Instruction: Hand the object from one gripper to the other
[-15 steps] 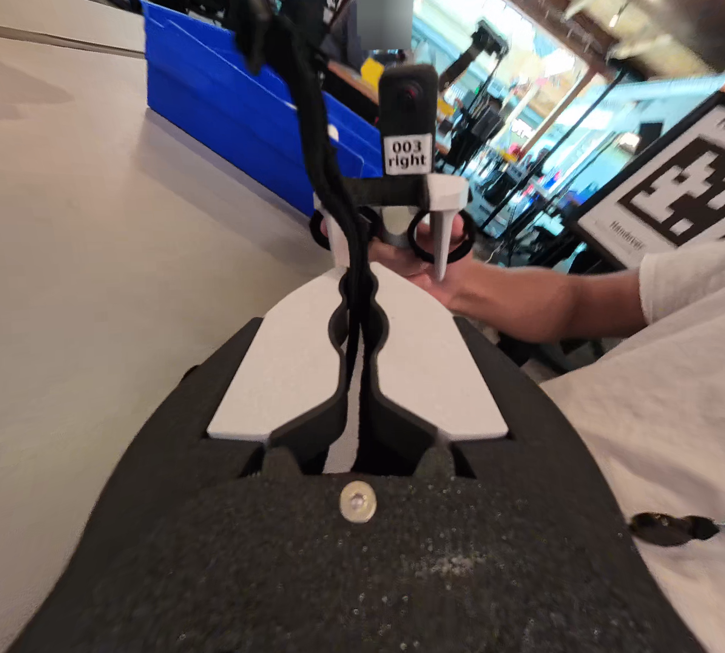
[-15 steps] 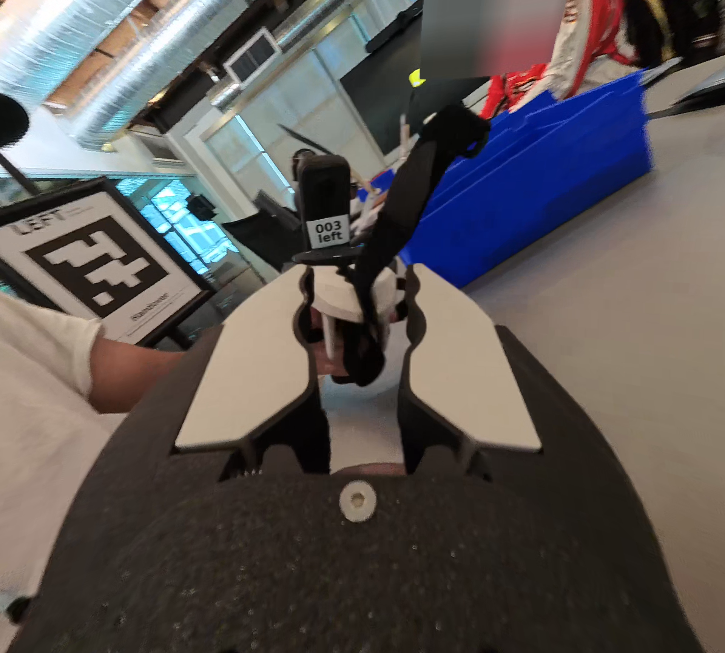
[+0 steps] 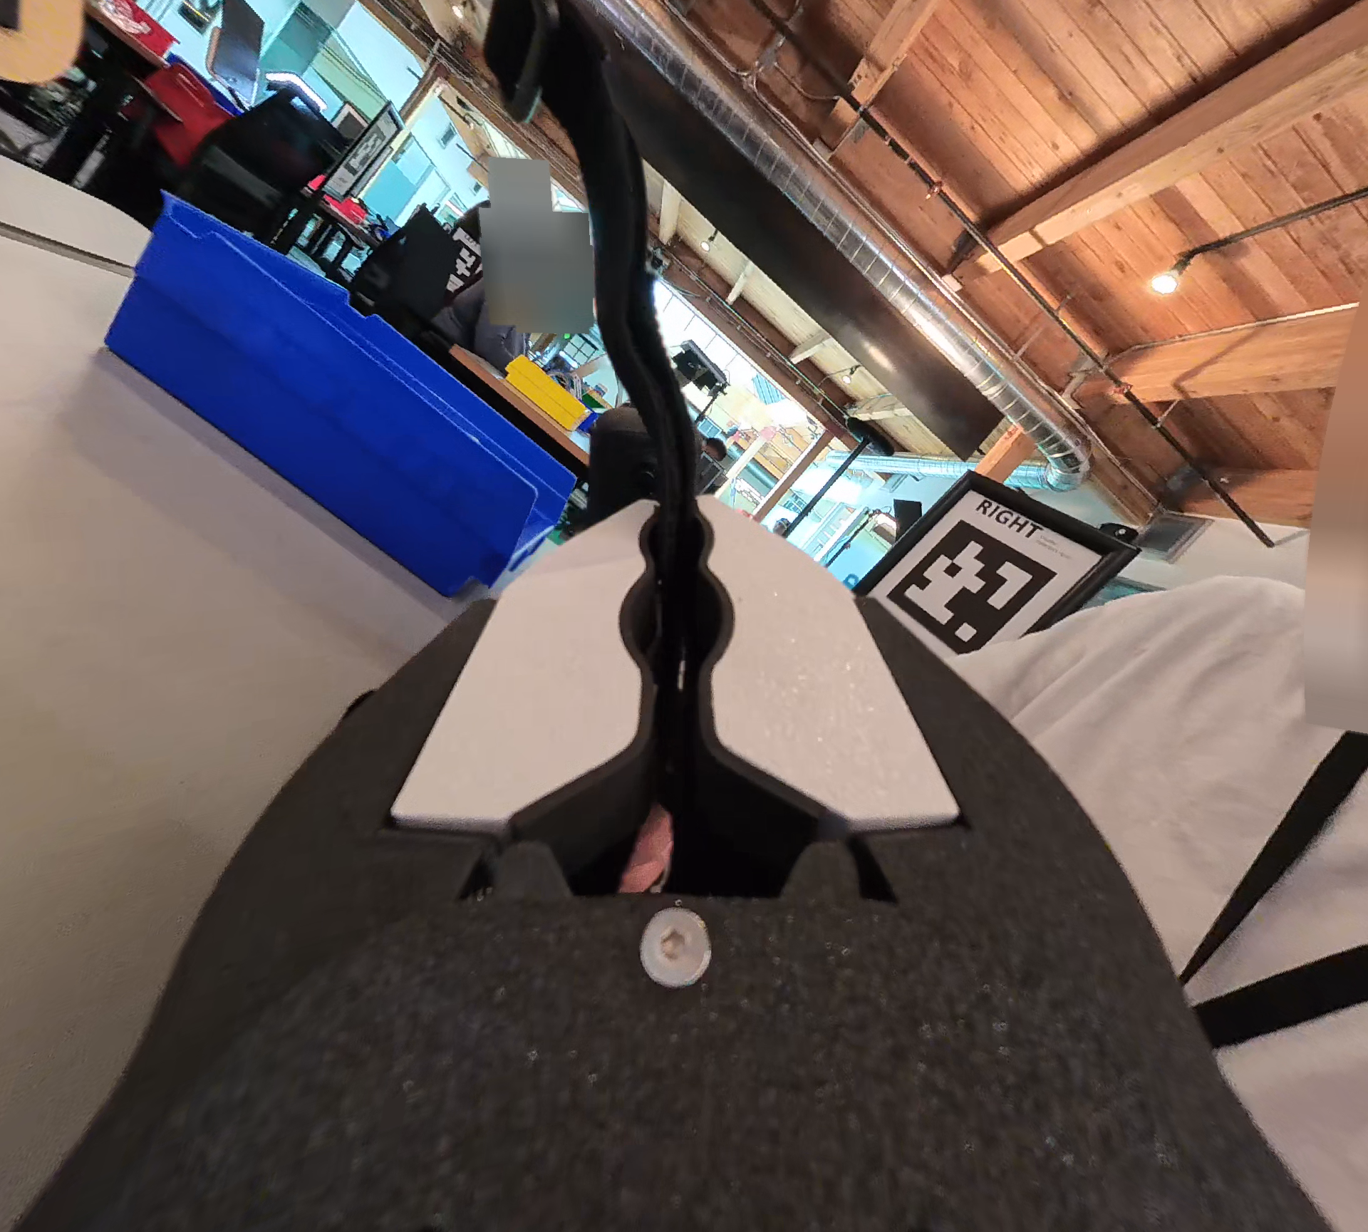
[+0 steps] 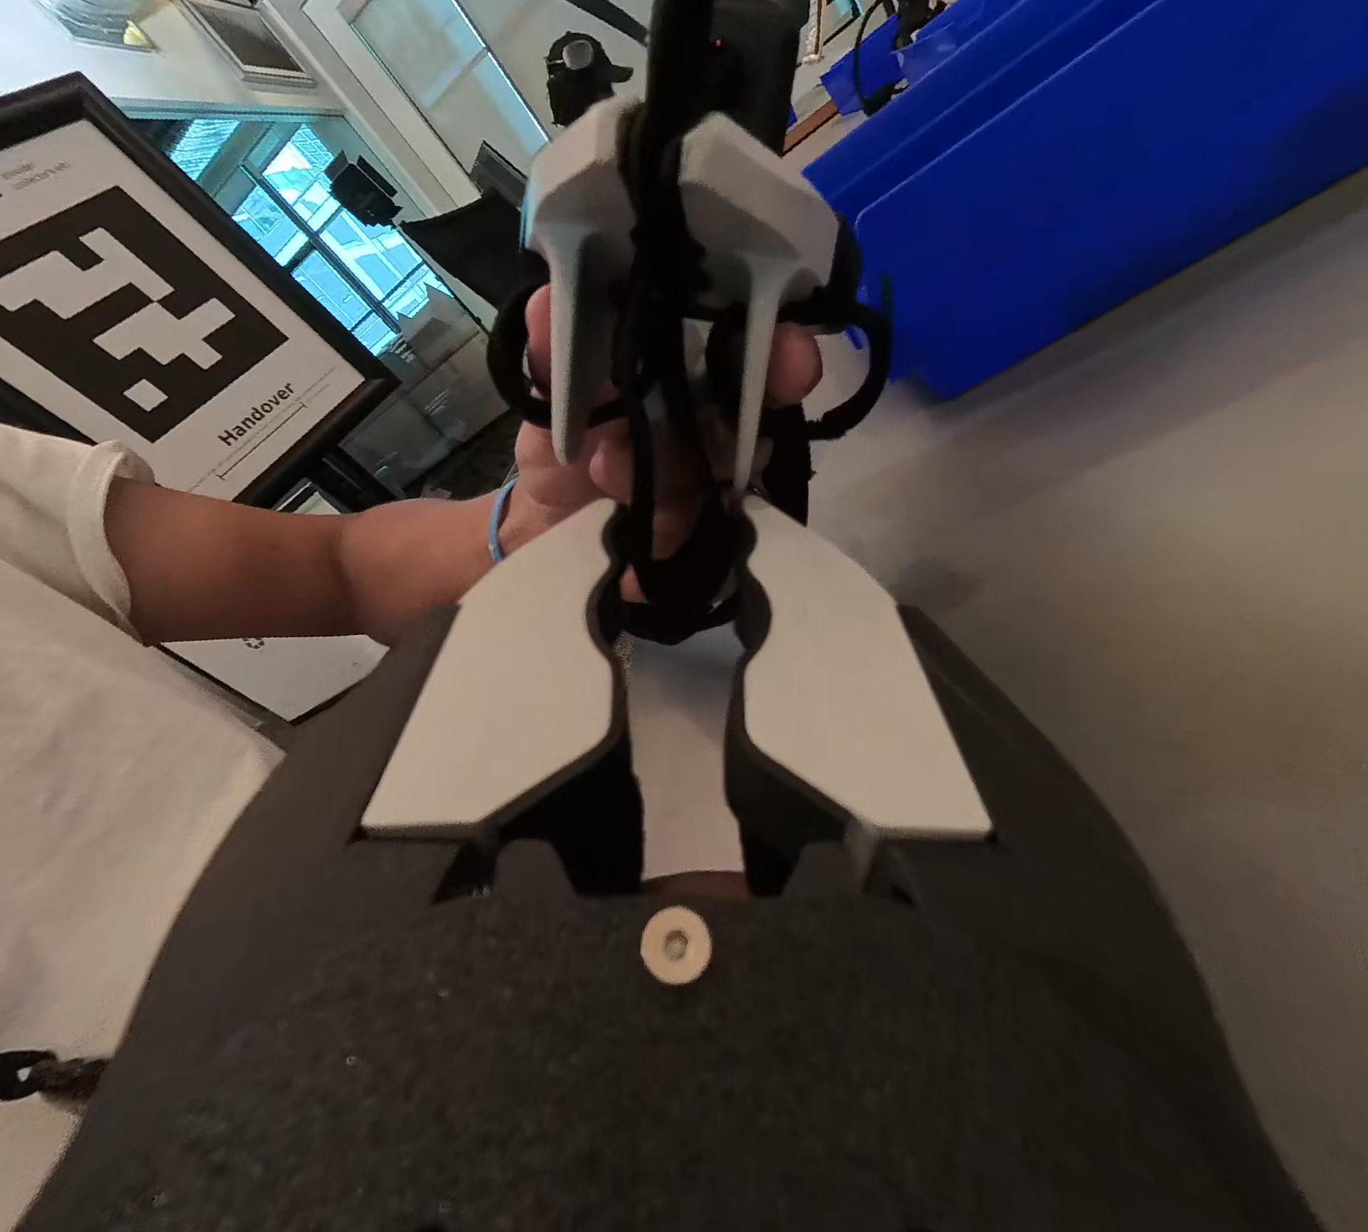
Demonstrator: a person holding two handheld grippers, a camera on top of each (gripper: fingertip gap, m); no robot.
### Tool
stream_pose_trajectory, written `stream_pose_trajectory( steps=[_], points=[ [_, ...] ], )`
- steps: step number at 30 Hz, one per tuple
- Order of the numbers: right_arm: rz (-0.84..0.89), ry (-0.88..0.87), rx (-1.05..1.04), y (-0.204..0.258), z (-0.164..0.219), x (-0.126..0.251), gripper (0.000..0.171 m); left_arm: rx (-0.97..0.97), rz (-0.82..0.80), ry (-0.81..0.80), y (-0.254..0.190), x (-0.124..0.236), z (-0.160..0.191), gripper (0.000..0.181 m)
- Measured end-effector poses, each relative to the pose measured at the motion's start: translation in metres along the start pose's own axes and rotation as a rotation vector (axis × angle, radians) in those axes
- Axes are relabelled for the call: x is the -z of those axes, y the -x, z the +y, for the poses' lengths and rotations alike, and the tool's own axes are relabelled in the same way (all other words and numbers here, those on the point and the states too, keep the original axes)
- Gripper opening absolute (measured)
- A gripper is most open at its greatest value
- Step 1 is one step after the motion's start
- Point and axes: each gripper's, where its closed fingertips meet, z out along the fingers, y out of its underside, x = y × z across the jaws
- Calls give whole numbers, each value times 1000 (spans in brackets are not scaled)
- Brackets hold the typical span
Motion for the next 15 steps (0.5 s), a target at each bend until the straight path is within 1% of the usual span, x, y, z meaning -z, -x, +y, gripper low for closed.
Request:
stream_pose_trajectory(
  steps=[1,2,6,8,11,14,15],
  points=[
    [-11,4,5,1,0,1,13,-6,3,7,-1,-1,1,4],
    [-15,16,19,2,1,2,6,-9,6,10,-2,-2,2,4],
    [58,54,84,-8,1,12,5,-48,-36,26,3,1,1,10],
    [126,70,110,-20,-1,21,5,-83,-97,44,11,5,-1,22],
    [308,84,214,-48,-12,46,4,-134,-237,98,31,14,-2,43],
    [496,148,359,-71,-21,72,4,-205,-376,184,51,22,4,45],
    [509,175,379,-73,-21,76,4,-228,-394,216,54,22,8,45]
  ],
)
